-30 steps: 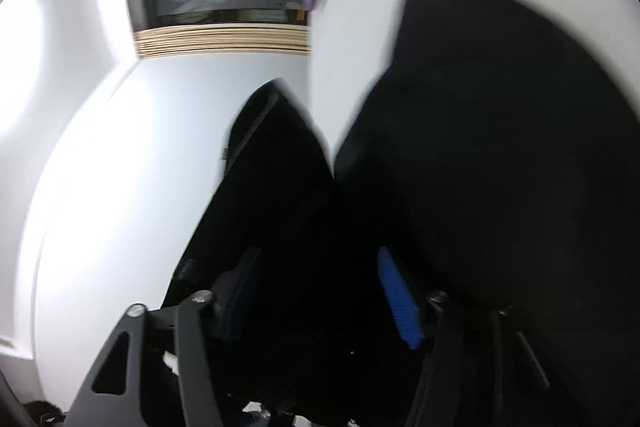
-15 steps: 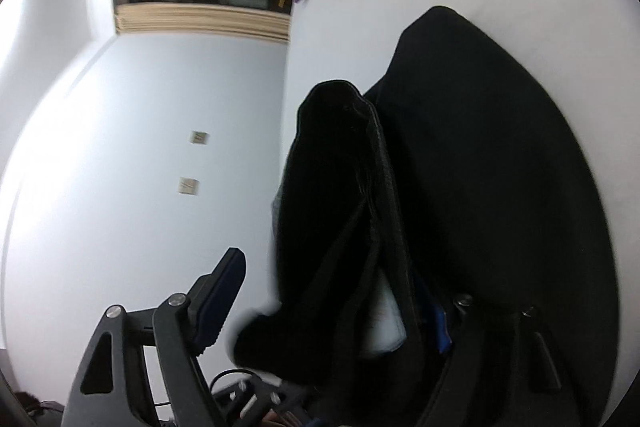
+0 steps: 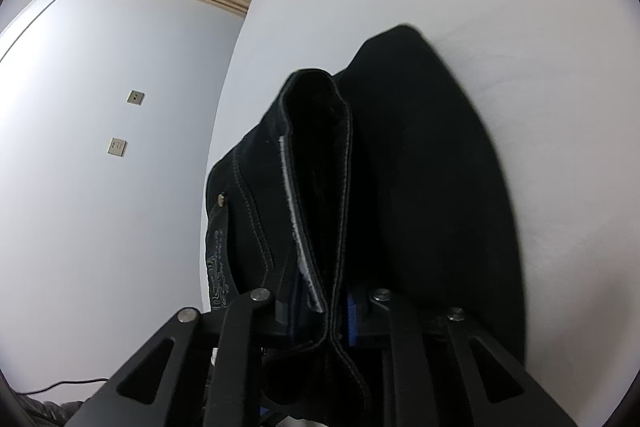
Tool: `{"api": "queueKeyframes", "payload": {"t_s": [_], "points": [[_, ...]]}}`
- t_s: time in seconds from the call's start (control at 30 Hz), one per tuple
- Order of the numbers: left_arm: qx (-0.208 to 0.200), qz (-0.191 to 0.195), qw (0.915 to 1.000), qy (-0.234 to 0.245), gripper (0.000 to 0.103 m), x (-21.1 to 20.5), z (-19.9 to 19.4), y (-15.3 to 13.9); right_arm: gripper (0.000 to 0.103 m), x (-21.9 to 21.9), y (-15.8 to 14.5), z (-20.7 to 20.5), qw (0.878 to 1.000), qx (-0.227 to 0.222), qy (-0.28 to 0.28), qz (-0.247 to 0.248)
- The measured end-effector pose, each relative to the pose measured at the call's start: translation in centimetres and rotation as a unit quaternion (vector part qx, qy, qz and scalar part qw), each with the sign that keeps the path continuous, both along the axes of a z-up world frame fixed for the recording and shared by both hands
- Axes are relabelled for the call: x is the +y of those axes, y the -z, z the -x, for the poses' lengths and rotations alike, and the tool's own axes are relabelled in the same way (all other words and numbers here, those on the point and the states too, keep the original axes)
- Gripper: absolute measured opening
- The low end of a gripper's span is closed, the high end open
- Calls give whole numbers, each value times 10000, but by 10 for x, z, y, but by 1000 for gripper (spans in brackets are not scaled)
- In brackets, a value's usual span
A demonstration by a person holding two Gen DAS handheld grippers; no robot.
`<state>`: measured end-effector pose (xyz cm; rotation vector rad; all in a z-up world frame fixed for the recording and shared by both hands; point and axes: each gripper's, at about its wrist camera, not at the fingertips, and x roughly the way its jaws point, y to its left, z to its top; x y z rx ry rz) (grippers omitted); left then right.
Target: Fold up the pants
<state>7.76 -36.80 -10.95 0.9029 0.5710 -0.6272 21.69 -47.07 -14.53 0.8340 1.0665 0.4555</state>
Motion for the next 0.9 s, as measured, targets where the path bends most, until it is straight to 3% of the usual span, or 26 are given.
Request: {"api": "queueKeyframes", "payload": {"t_s": [0.23,0.37,0.57,0.7,0.83,0.9], "points": [[157,142,9996,180,14,1,-3,-1,14,-1,13,16,9987,12,430,-291],[224,254,9992,193,14,4,-10,-5,14,0,4,26,9985,-42,502,-229],[668,650,9956,69,14,18,-29,-11,15,-3,9,33,9968,17,670,-446],[1534,1343,9790,-87,14,45,-47,-24,16,-9,26,41,9948,-141,603,-807],[2332,2416,9417,-208,14,86,-65,-56,33,-5,7,45,9961,-138,729,-485],[2435,2681,9314,-370,15,104,-78,-65,39,-12,-3,57,9948,-94,988,-212]]}}
